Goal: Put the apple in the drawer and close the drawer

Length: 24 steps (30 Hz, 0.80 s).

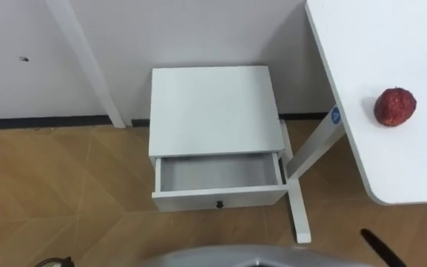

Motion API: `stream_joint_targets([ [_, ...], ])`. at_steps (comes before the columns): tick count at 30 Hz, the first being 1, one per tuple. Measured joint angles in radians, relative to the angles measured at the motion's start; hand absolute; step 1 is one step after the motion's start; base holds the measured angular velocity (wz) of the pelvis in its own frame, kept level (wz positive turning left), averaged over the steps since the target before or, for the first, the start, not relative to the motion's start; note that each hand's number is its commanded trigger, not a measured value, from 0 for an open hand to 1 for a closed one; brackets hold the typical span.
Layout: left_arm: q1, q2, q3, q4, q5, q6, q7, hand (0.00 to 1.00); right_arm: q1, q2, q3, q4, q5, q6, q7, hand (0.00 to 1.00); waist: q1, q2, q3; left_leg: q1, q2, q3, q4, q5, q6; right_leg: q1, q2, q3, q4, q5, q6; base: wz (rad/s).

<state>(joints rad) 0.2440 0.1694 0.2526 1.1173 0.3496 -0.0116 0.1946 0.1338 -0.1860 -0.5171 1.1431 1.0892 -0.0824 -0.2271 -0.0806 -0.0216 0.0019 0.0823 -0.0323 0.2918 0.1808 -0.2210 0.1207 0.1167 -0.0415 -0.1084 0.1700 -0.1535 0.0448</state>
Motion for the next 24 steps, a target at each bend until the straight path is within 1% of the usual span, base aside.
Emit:
stream_joint_targets([
  [3, 0.001, 0.002, 0.0, 0.001, -0.027, -0.01, 0.0, 0.0, 0.005, 0.0, -0.018, -0.071, 0.138, -0.021, -0.038, 0.0, -0.001, -0.002, -0.0011, -0.002, 0.0, 0.002, 0.003, 0.0, 0.0, -0.001, 0.0, 0.001, 0.0, 0.0, 0.0, -0.04],
  [4, 0.002, 0.002, 0.0, 0.001, -0.029, -0.012, 0.0, 0.0, 0.006, 0.001, -0.018, -0.087, 0.147, -0.026, -0.05, 0.0, -0.001, -0.007, -0.0044, -0.002, 0.0, 0.004, 0.003, 0.0, 0.0, -0.002, 0.0, 0.001, 0.001, 0.0, 0.0, -0.05],
  [5, 0.004, 0.002, 0.0, 0.001, -0.028, -0.017, 0.0, 0.0, 0.005, 0.0, -0.018, -0.12, 0.159, -0.036, -0.072, 0.0, 0.0, -0.004, -0.0029, -0.004, 0.0, 0.006, 0.003, 0.0, 0.0, -0.004, 0.0, 0.001, 0.001, 0.0, 0.0, -0.05],
  [6, 0.005, 0.002, 0.0, 0.001, -0.028, -0.02, 0.0, 0.0, 0.005, 0.0, -0.018, -0.14, 0.162, -0.041, -0.084, 0.0, 0.0, -0.005, -0.0033, -0.005, 0.0, 0.006, 0.004, 0.0, 0.0, -0.005, 0.0, 0.002, 0.001, 0.0, 0.0, 0.0],
  [9, 0.003, 0.003, -0.001, 0.001, -0.044, -0.029, -0.001, 0.0, -0.005, -0.002, -0.023, -0.25, 0.178, -0.079, -0.152, 0.0, -0.003, -0.006, -0.0045, -0.009, 0.0, 0.006, 0.004, 0.0, 0.0, -0.01, 0.0, 0.013, 0.001, 0.0, 0.0, 0.0],
  [10, 0.004, 0.003, -0.001, 0.0, -0.045, -0.032, -0.001, 0.0, -0.005, -0.002, -0.024, -0.274, 0.181, -0.084, -0.166, 0.0, -0.004, -0.006, -0.0046, -0.011, 0.0, 0.006, 0.004, 0.0, 0.0, -0.012, 0.001, 0.019, 0.001, 0.0, 0.0, 0.0],
  [12, 0.015, 0.003, -0.004, -0.024, -0.046, -0.034, -0.003, 0.0, -0.004, -0.003, -0.024, -0.368, 0.183, -0.107, -0.22, 0.0, -0.006, -0.008, -0.0055, -0.024, 0.0, 0.005, 0.006, 0.001, 0.0, -0.024, 0.001, 0.025, 0.0, 0.0, 0.0, 0.0],
  [14, 0.023, 0.003, -0.002, -0.036, -0.046, -0.035, -0.003, 0.0, 0.0, -0.004, -0.027, -0.403, 0.164, -0.109, -0.272, 0.0, -0.01, -0.01, -0.0059, -0.029, 0.0, 0.005, 0.005, 0.002, -0.001, -0.031, 0.001, 0.023, 0.0, 0.0, 0.0, 0.0],
  [16, 0.034, 0.004, -0.001, -0.039, -0.045, -0.037, -0.003, 0.0, 0.006, -0.005, -0.038, -0.471, 0.157, -0.114, -0.318, 0.0, -0.021, -0.006, -0.006, -0.029, 0.0, 0.005, 0.003, 0.002, -0.001, -0.031, 0.001, 0.025, 0.0, 0.0, 0.0, 0.0],
  [18, 0.035, 0.005, 0.0, -0.039, -0.043, -0.041, -0.002, 0.0, 0.006, -0.006, -0.056, -0.556, 0.157, -0.134, -0.368, 0.0, -0.026, -0.005, -0.0049, -0.029, 0.0, 0.006, -0.001, 0.002, -0.001, -0.033, 0.002, 0.027, 0.001, 0.0, 0.0, 0.0],
  [19, 0.031, 0.006, 0.0, -0.042, -0.04, -0.046, -0.002, 0.0, 0.005, -0.012, -0.057, -0.603, 0.141, -0.157, -0.402, 0.0, -0.026, -0.006, -0.0044, -0.033, 0.0, 0.005, -0.002, 0.003, -0.002, -0.035, 0.002, 0.026, 0.0, 0.0, 0.0, 0.0],
  [21, 0.022, 0.006, -0.001, -0.046, -0.033, -0.061, -0.002, 0.0, -0.012, -0.028, -0.056, -0.679, 0.014, -0.19, -0.478, 0.0, -0.025, -0.008, -0.0047, -0.038, 0.0, 0.005, -0.002, 0.003, -0.002, -0.042, 0.003, 0.026, 0.0, 0.0, 0.0, 0.0],
  [24, 0.022, 0.007, -0.001, -0.069, -0.033, -0.063, -0.002, 0.0, -0.017, -0.044, -0.057, -0.77, -0.118, -0.206, -0.547, 0.0, -0.025, -0.012, -0.0041, -0.045, 0.0, 0.005, 0.0, 0.004, -0.003, -0.048, 0.003, 0.023, 0.0, 0.0, 0.0, 0.0],
])
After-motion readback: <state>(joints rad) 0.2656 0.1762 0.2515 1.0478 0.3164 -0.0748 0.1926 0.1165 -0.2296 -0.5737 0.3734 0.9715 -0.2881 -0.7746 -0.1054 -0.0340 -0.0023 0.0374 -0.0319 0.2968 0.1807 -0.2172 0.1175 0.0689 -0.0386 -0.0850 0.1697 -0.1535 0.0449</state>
